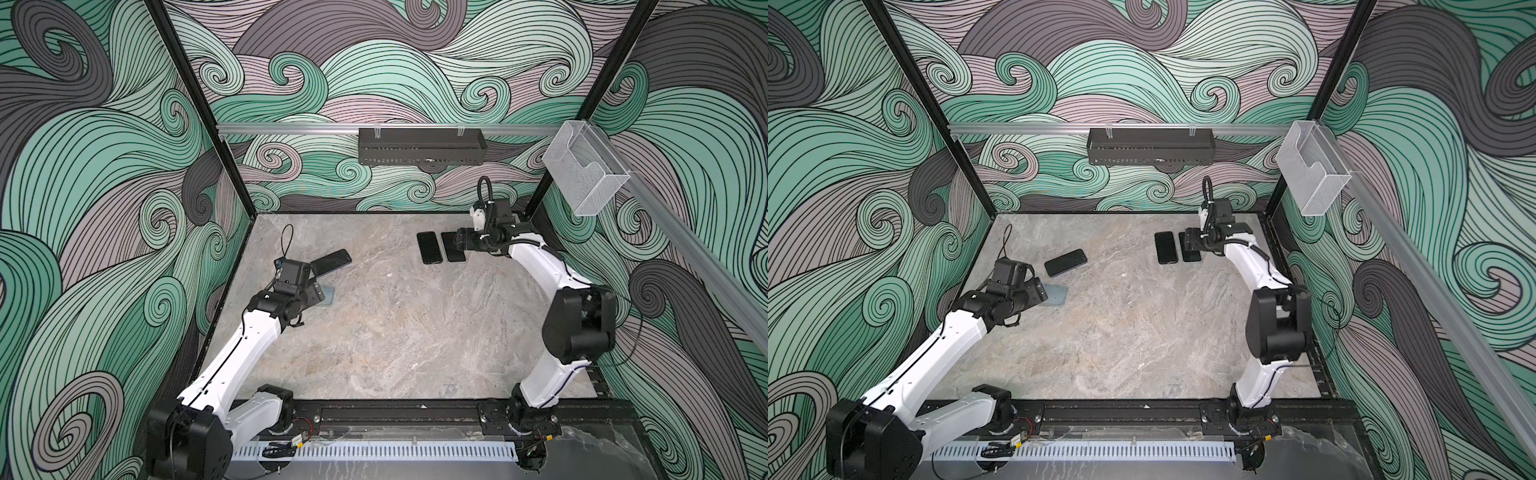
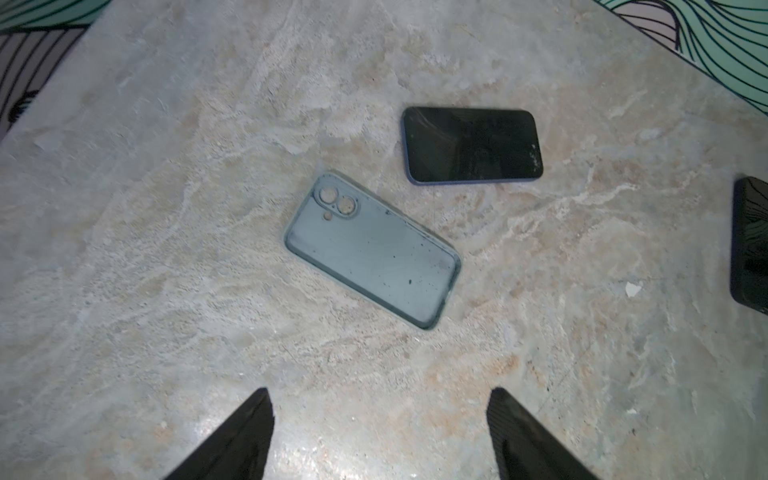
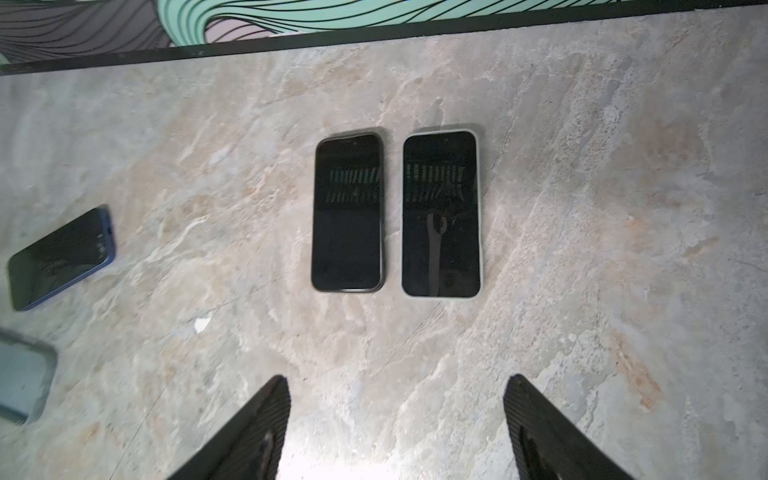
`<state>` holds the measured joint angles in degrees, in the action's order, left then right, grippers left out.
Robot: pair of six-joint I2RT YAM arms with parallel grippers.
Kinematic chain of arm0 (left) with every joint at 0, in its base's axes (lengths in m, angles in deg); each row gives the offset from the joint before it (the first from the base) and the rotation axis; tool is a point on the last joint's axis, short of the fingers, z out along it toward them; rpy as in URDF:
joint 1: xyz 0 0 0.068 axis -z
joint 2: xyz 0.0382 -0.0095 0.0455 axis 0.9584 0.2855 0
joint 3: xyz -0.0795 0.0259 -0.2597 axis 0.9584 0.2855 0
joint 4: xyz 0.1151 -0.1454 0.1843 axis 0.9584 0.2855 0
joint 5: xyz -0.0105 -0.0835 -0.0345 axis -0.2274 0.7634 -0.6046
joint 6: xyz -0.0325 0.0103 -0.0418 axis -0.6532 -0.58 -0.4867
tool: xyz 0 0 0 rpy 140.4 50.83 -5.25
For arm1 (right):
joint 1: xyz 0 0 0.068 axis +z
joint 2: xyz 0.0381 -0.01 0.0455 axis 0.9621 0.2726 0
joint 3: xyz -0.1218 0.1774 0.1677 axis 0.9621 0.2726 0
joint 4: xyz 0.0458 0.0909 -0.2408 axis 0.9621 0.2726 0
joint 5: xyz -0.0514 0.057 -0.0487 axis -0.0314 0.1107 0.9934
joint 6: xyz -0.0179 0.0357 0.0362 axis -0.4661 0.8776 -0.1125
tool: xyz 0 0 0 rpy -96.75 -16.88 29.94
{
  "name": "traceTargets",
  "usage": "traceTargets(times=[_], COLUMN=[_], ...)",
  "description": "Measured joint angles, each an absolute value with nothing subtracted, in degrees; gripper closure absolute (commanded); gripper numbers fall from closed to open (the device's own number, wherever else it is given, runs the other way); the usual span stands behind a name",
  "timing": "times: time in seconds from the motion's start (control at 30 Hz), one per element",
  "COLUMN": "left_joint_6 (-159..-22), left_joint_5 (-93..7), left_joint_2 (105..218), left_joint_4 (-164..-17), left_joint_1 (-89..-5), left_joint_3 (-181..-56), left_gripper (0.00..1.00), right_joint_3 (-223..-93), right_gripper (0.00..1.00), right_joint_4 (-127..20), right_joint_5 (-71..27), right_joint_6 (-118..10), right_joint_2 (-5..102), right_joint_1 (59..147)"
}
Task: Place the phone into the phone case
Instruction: 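Reach the left gripper to the empty light blue case and pinch its edge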
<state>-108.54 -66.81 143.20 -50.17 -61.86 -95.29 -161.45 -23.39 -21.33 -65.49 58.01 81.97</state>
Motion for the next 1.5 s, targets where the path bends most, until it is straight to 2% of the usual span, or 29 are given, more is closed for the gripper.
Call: traceTargets(times=[0.1,0.17,0.2,0.5,0.67,1.0,1.1,1.27,1.5], left_joint_6=[-106.8,-105.7,-105.4,-102.3,-100.9,-98.8,-98.4,-98.0,-97.4], left_joint_5=[-66.9,-66.0,-65.6,-57.9,-54.3,-52.3,-52.3,-51.9,-51.4], left_joint_2=[146.0,148.3,149.4,165.1,172.4,181.4,182.3,182.9,183.5], left_joint_4=[-50.8,-51.5,-51.8,-53.4,-53.8,-52.9,-52.5,-52.4,-52.7], left_joint_1=[-65.6,-68.5,-69.8,-77.2,-79.5,-81.6,-81.6,-81.6,-81.6], left_joint_3=[-96.8,-96.9,-96.9,-101.4,-106.2,-110.4,-111.1,-111.4,-111.2], left_gripper=[0.23,0.36,0.38,0.39,0.40,0.51,0.58,0.59,0.67], right_joint_3=[-153.1,-148.1,-146.2,-134.8,-128.8,-126.7,-126.7,-126.7,-126.7], right_gripper=[0.20,0.21,0.21,0.20,0.20,0.20,0.20,0.20,0.20], right_joint_4=[-25.6,-26.5,-26.9,-30.0,-33.1,-33.9,-34.3,-34.6,-34.6], right_joint_5=[-23.6,-24.8,-25.3,-26.0,-26.1,-26.1,-26.1,-26.1,-26.0], right_joint_6=[-65.4,-65.1,-64.9,-63.8,-62.7,-62.3,-62.4,-62.4,-62.6], right_joint_2=[52.2,48.4,46.9,30.1,22.8,21.3,21.3,21.3,21.3], right_joint_1=[82.5,83.5,84.2,94.6,95.7,95.8,95.8,95.8,95.8])
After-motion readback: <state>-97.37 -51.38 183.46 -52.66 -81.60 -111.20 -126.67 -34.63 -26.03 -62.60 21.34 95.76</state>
